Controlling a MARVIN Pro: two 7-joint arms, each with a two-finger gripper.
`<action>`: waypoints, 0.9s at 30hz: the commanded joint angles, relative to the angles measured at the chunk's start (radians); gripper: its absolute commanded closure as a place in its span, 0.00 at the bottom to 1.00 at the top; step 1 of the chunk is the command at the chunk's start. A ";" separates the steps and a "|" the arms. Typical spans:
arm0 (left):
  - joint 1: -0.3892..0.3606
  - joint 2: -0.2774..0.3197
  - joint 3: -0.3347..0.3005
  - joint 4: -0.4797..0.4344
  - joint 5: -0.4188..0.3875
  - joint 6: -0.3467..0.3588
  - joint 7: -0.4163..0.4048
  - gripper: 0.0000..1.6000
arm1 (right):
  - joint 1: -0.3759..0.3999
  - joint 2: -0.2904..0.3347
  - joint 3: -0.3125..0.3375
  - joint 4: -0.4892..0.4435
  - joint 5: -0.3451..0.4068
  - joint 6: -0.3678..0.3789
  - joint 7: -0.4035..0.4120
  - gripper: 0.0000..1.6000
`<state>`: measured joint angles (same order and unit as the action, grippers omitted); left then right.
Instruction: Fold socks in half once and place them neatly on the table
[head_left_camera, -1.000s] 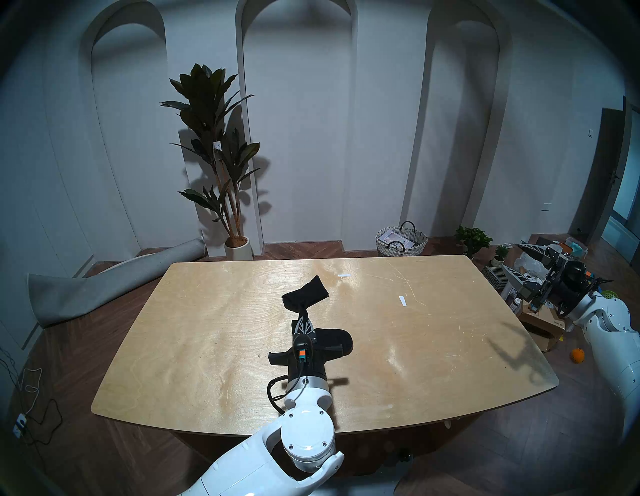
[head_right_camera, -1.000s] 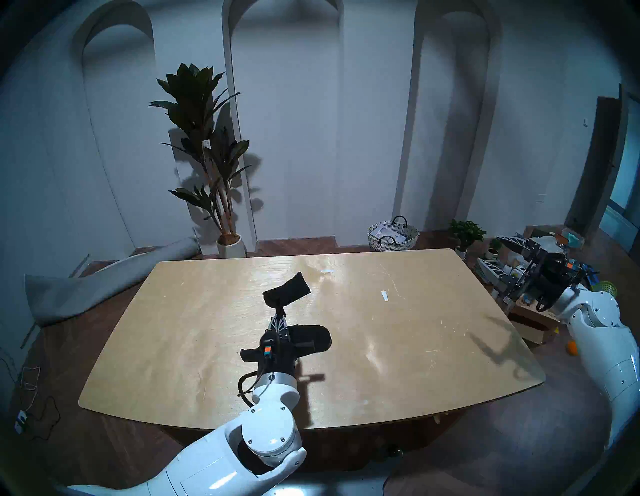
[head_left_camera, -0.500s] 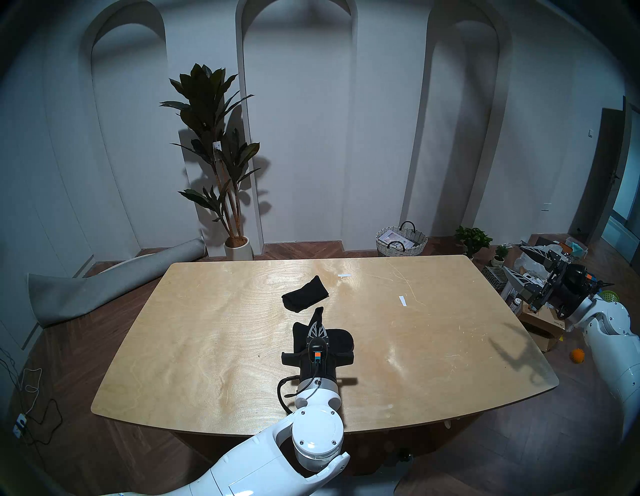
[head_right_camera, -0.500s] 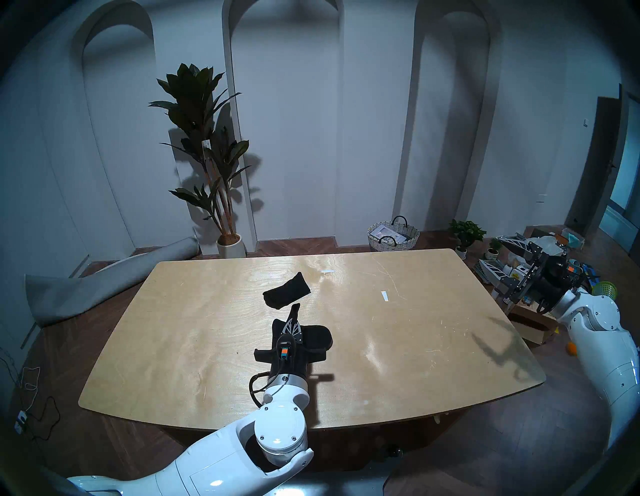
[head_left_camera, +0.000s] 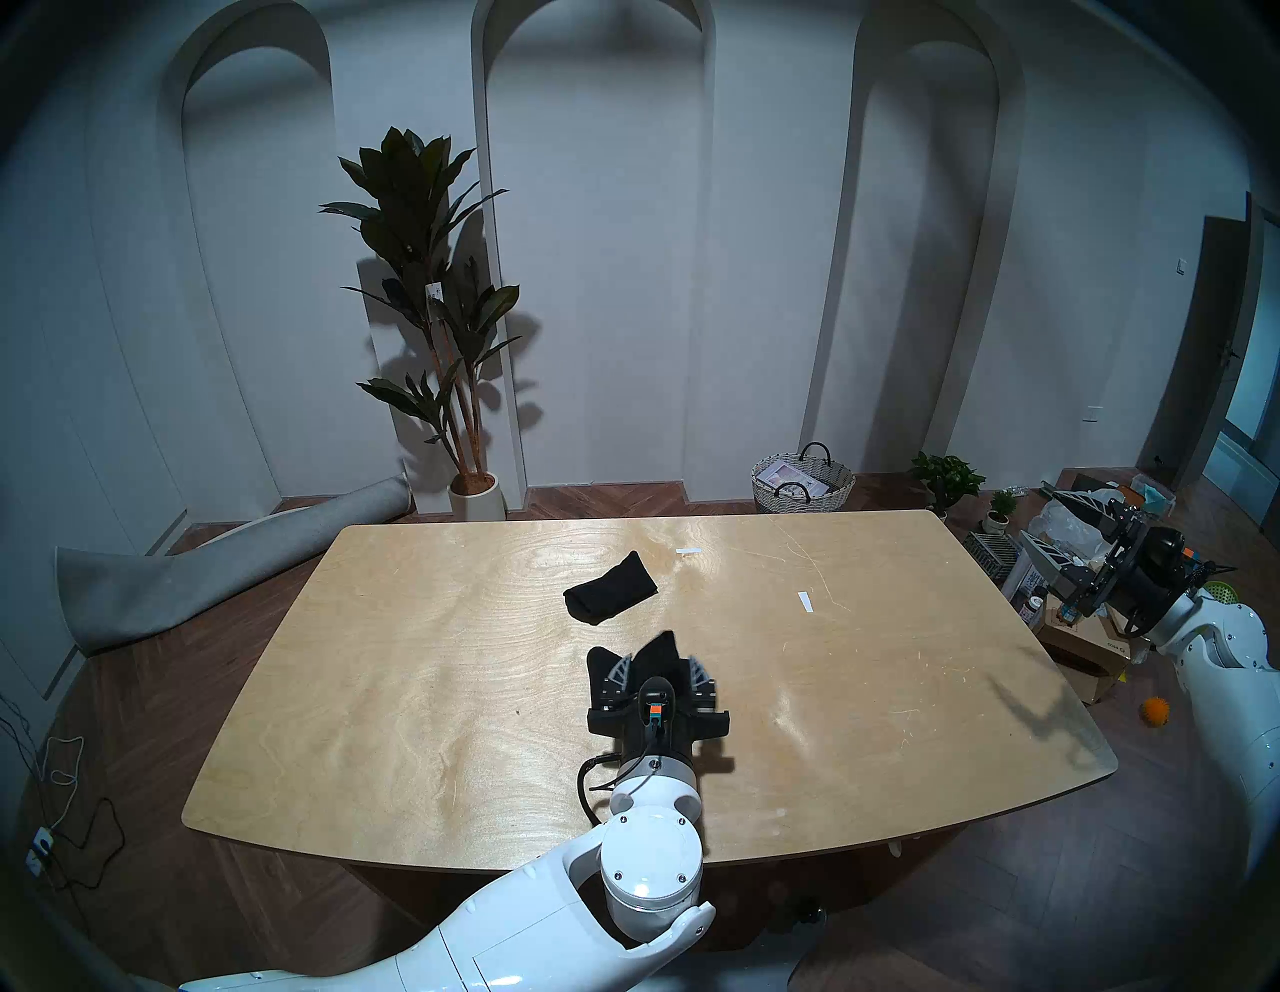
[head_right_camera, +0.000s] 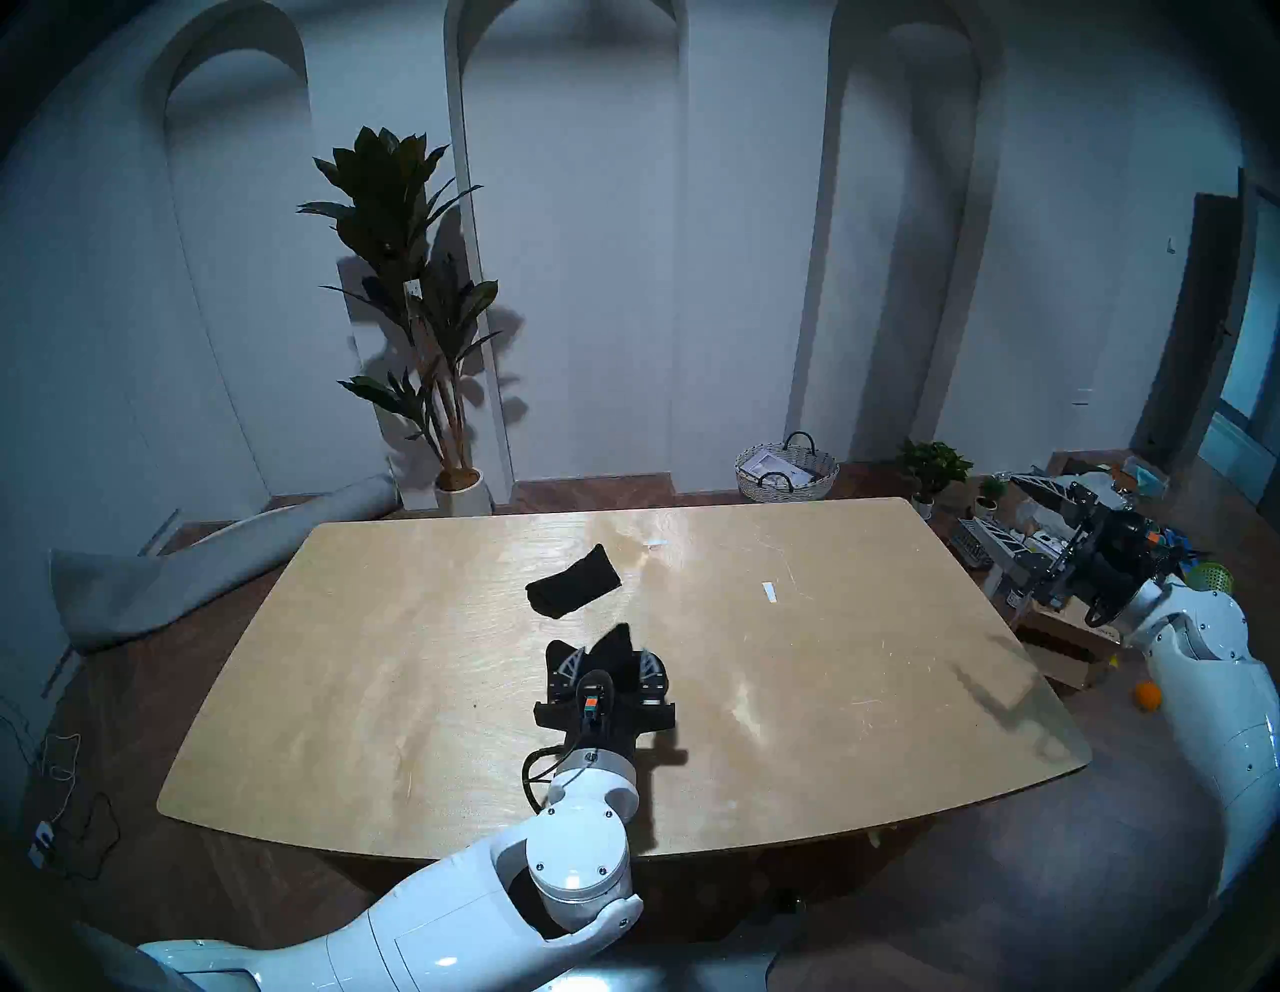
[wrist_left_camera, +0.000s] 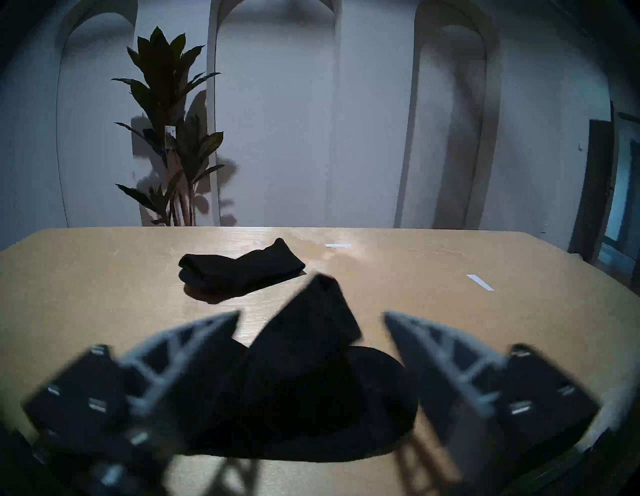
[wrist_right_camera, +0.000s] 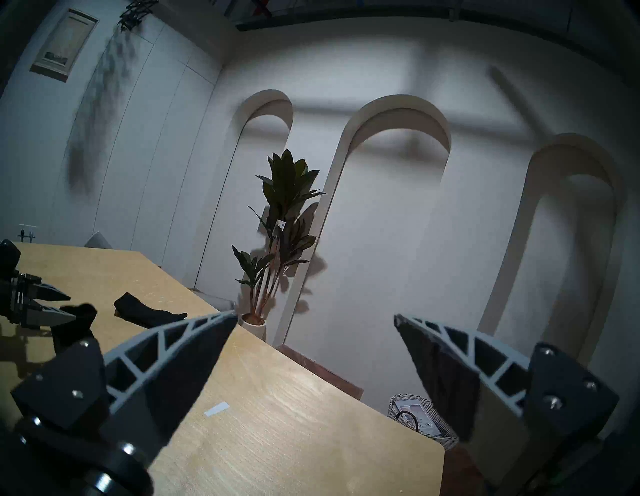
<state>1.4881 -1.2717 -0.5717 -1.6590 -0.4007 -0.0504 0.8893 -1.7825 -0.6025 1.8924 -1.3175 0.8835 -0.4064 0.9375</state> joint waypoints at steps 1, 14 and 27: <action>-0.042 0.019 0.021 -0.052 -0.017 -0.004 0.013 0.00 | 0.017 0.010 0.014 0.007 0.009 -0.006 0.006 0.00; -0.080 0.125 0.010 -0.155 0.136 -0.102 0.090 0.00 | 0.002 -0.069 -0.013 -0.048 0.063 0.046 -0.008 0.00; -0.162 0.286 -0.157 -0.065 0.211 -0.042 0.094 0.00 | 0.048 -0.227 -0.116 -0.156 0.183 0.131 -0.160 0.00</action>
<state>1.3956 -1.0784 -0.6424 -1.7239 -0.2240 -0.0954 0.9913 -1.7719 -0.7395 1.8003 -1.4001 1.0041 -0.3045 0.8523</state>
